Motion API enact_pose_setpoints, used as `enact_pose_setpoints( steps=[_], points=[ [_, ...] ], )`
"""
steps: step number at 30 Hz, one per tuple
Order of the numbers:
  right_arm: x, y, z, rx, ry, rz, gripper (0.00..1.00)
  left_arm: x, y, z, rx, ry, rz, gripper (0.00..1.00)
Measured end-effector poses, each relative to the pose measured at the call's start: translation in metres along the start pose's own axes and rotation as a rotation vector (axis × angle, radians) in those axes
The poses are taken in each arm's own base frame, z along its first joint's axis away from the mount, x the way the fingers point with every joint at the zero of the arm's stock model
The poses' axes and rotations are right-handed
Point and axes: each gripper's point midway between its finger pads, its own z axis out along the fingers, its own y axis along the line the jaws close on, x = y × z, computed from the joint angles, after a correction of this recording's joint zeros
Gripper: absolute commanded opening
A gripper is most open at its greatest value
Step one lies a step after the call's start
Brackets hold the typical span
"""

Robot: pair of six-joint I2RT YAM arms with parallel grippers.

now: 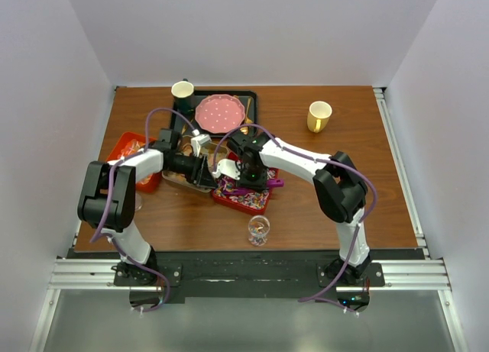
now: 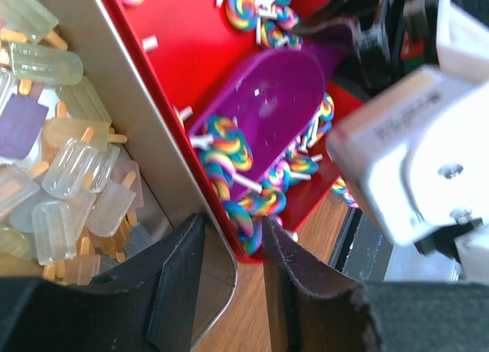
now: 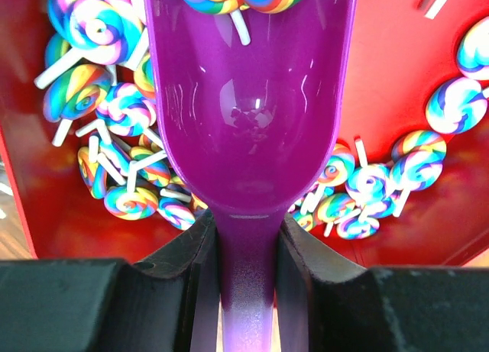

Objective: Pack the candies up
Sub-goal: Scoop the fake candies from the storage box.

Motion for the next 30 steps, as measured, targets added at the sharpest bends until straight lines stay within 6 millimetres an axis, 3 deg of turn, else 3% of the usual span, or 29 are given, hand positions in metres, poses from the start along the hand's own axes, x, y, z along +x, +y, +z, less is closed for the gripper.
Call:
enact_pose_setpoints(
  steps=[12, 21, 30],
  points=[
    [-0.005, 0.005, 0.001, -0.013, -0.117, -0.003, 0.00, -0.011, -0.004, -0.007, 0.007, 0.001, 0.034, 0.43],
    [-0.006, 0.004, 0.001, -0.009, -0.203, -0.014, 0.00, -0.045, -0.009, -0.035, 0.039, -0.070, 0.082, 0.43],
    [0.001, 0.008, -0.001, 0.010, -0.236, -0.064, 0.00, -0.048, 0.000, -0.056, 0.013, -0.098, 0.058, 0.43]
  ],
)
